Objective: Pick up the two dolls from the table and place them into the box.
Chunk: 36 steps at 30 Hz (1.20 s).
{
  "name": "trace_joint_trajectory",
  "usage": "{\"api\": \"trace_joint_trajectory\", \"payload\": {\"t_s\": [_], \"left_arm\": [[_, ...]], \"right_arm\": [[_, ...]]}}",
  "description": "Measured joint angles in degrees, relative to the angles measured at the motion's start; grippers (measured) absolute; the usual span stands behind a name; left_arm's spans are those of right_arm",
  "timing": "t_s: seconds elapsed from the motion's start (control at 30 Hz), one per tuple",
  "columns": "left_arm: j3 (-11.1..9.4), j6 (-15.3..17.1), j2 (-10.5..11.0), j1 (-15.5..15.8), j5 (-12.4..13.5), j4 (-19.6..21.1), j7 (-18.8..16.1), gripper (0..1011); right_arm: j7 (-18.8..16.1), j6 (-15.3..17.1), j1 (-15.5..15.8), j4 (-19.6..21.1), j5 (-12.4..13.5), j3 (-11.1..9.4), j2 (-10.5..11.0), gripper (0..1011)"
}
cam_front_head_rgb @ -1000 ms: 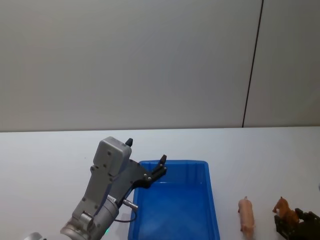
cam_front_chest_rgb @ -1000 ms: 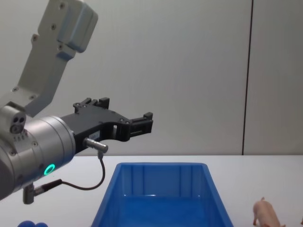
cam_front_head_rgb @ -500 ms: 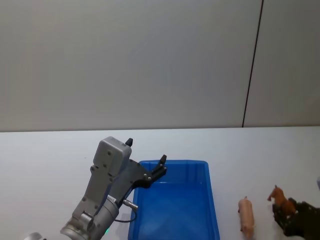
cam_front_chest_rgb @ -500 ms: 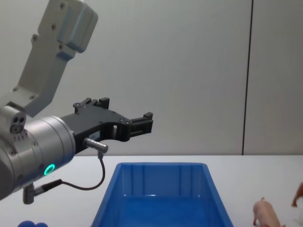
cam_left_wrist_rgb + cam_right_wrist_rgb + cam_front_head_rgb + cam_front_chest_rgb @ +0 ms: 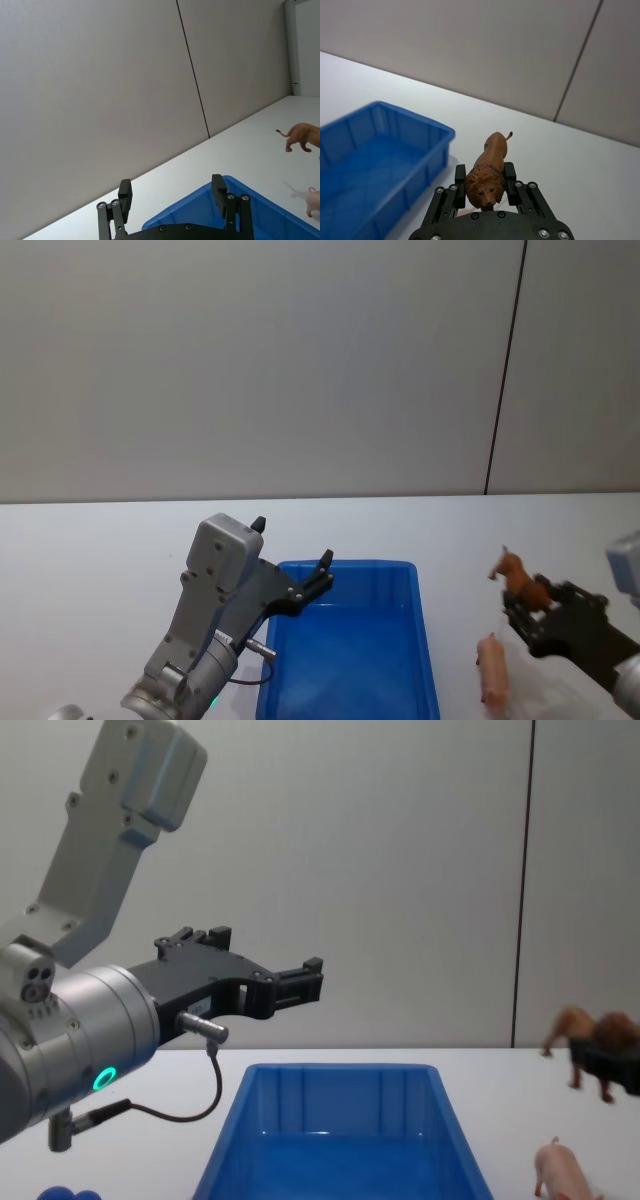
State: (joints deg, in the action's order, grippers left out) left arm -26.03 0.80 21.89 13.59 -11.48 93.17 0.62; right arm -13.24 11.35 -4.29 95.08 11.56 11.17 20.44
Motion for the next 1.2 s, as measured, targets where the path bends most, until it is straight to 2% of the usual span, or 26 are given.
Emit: {"api": "trace_joint_trajectory", "payload": {"t_s": [0.3,0.37,0.7,0.77,0.8,0.83,0.87,0.9,1.0,1.2], "left_arm": [[0.0,0.0,0.0,0.0,0.0,0.0,0.0,1001],[0.0,0.0,0.0,0.0,0.0,0.0,0.0,1001],[0.0,0.0,0.0,0.0,0.0,0.0,0.0,1001],[0.0,0.0,0.0,0.0,0.0,0.0,0.0,1001],[0.0,0.0,0.0,0.0,0.0,0.0,0.0,1002],[0.0,0.0,0.0,0.0,0.0,0.0,0.0,1001],[0.0,0.0,0.0,0.0,0.0,0.0,0.0,1001],[0.0,0.0,0.0,0.0,0.0,0.0,0.0,1002],[0.0,0.0,0.0,0.0,0.0,0.0,0.0,1001],[0.0,0.0,0.0,0.0,0.0,0.0,0.0,1002]], "right_arm": [[-5.3,1.0,-3.9,-0.4,-1.1,1.5,-2.3,428],[-7.4,1.8,-5.4,-1.1,-1.5,2.2,-3.2,428],[-13.7,4.6,-10.1,-5.0,-3.2,5.0,-7.1,430],[-15.1,5.1,-11.1,-6.1,-3.6,5.7,-8.0,476],[-16.1,5.5,-12.0,-7.3,-3.9,6.4,-8.8,536],[-16.4,5.6,-12.2,-7.5,-4.0,6.5,-9.0,549],[-16.8,5.7,-12.5,-8.0,-4.1,6.8,-9.3,607],[-17.1,5.8,-12.8,-8.2,-4.2,7.0,-9.5,607],[-18.1,6.0,-13.7,-9.5,-4.8,7.6,-10.3,736],[-18.2,5.3,-14.0,-10.0,-5.4,8.0,-10.6,879]]}}
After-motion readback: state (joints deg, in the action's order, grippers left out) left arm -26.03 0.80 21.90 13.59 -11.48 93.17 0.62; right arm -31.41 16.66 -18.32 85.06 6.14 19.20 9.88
